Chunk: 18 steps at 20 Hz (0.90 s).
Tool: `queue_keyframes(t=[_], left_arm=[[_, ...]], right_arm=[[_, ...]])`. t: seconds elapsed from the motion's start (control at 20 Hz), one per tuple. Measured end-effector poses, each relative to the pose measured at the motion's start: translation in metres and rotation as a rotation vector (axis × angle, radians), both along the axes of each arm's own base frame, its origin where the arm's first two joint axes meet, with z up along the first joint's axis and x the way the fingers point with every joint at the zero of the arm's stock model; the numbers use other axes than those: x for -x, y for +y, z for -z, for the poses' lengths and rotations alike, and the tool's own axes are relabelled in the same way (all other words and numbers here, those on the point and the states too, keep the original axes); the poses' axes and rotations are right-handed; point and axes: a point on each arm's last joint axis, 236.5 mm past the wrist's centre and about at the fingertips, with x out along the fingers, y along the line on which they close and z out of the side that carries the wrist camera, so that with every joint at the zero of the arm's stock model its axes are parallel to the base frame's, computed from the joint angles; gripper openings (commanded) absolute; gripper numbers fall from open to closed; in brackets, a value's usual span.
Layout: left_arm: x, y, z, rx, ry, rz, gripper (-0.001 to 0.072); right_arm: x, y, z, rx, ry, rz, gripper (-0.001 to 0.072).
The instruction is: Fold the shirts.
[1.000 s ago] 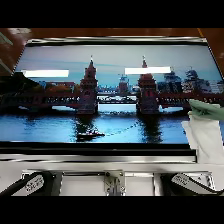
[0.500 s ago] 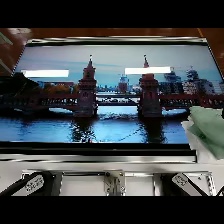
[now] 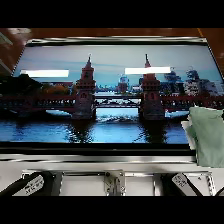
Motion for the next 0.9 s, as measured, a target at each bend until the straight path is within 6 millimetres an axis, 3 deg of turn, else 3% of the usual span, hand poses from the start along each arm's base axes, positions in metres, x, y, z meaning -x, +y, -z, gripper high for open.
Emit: queue_keyframes(t=[0.1, 0.15, 0.25, 0.4, 0.55, 0.7, 0.9], left_arm=[[0.007, -0.021, 0.013, -0.142, 0.043, 0.074, 0.0040], [0.011, -0.029, 0.022, -0.222, 0.072, 0.104, 0.0081], [0.019, -0.047, 0.043, -0.381, 0.149, 0.181, 0.0713], [0.033, -0.070, 0.078, -0.526, 0.281, 0.282, 0.0697], [0.039, -0.078, 0.097, -0.607, 0.349, 0.321, 0.0698], [0.040, -0.078, 0.104, -0.638, 0.370, 0.325, 0.0698], [0.034, -0.080, 0.106, -0.648, 0.357, 0.319, 0.0697]], right_arm=[[-0.053, 0.012, -0.040, 0.067, -0.196, -0.095, 0.0669], [-0.073, 0.026, -0.053, 0.084, -0.252, -0.156, 0.0670], [-0.108, 0.070, -0.065, 0.090, -0.299, -0.320, 0.0672], [-0.132, 0.134, -0.052, 0.077, -0.227, -0.538, 0.0672], [-0.137, 0.173, -0.033, 0.079, -0.127, -0.674, 0.0671], [-0.139, 0.199, -0.023, 0.078, -0.079, -0.756, 0.0671], [-0.139, 0.217, -0.019, 0.065, -0.065, -0.804, 0.0671]])
